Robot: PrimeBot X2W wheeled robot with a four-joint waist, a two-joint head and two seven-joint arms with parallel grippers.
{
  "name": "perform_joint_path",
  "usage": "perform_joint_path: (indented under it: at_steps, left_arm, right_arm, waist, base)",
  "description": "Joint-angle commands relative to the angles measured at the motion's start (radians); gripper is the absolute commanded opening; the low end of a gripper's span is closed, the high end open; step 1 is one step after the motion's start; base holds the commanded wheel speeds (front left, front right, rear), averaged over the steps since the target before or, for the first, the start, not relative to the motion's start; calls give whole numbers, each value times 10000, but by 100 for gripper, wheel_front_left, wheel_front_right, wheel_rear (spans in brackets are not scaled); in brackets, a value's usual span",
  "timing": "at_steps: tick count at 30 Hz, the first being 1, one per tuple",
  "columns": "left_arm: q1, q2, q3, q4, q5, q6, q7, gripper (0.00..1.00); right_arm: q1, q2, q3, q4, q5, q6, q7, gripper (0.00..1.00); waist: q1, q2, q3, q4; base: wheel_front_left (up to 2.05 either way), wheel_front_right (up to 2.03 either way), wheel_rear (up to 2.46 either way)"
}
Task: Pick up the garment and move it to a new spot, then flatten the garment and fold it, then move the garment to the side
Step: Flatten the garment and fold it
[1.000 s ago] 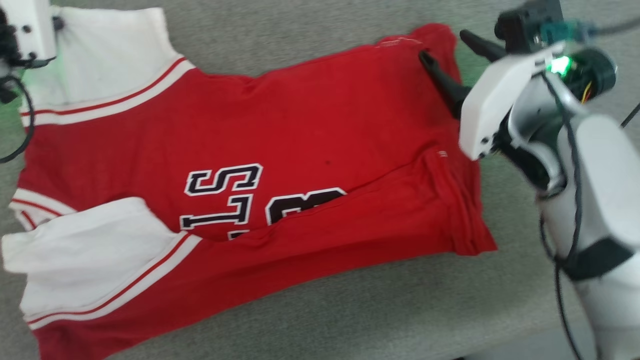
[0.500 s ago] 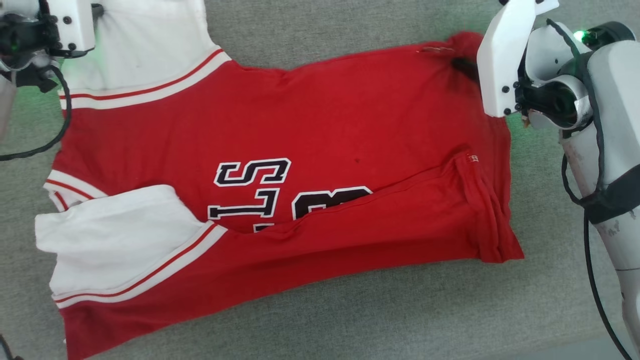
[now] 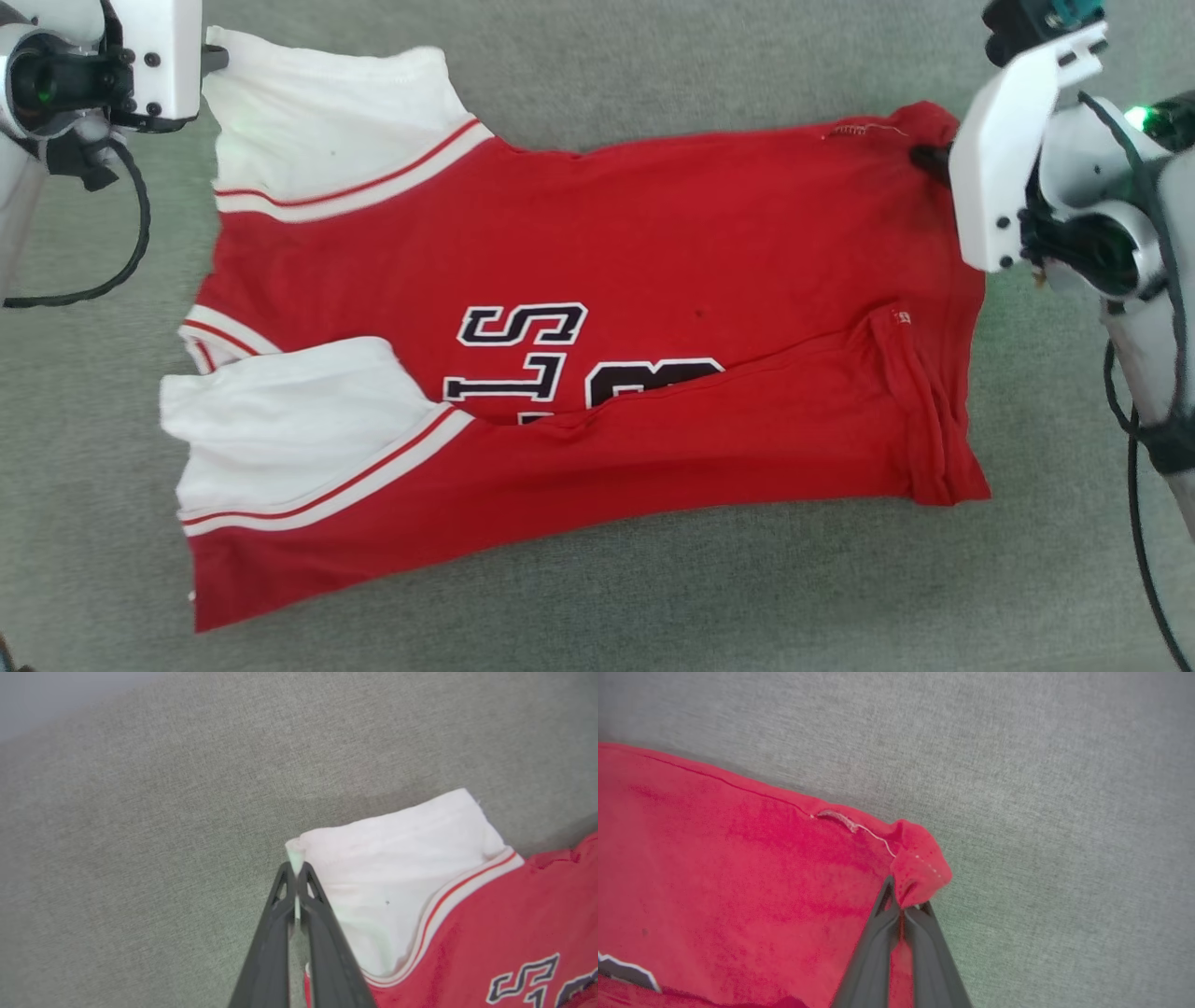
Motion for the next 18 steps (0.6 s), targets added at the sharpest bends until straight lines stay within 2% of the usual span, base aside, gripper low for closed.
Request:
perform_joint_path:
  at_steps: [1, 5, 9, 18]
  left_arm:
    - [163, 174, -55, -318, -12, 65, 77, 0]
    - [498, 447, -97, -1178, -67, 270, 264, 0]
    - [1112, 1042, -86, -2683, -192, 760, 594, 0]
    - [3202, 2745, -92, -7254, -638, 2689, 1442, 0]
  right_arm:
    - [319, -92, -106, -331, 0, -4, -39, 0]
    - [848, -224, -343, -1098, -37, -4, 95, 0]
    - [1619, -366, -698, -2274, -143, -4, 445, 0]
    - [3890, -447, -1795, -5322, -315, -4, 1829, 0]
  waist:
    - [0, 0, -283, 169]
    - [0, 0, -551, 280]
    - [0, 0, -870, 399]
    - [0, 0, -1389, 615]
  base:
    - [0, 0, 0]
    - [0, 0, 0]
    - [0, 0, 0]
    - [0, 0, 0]
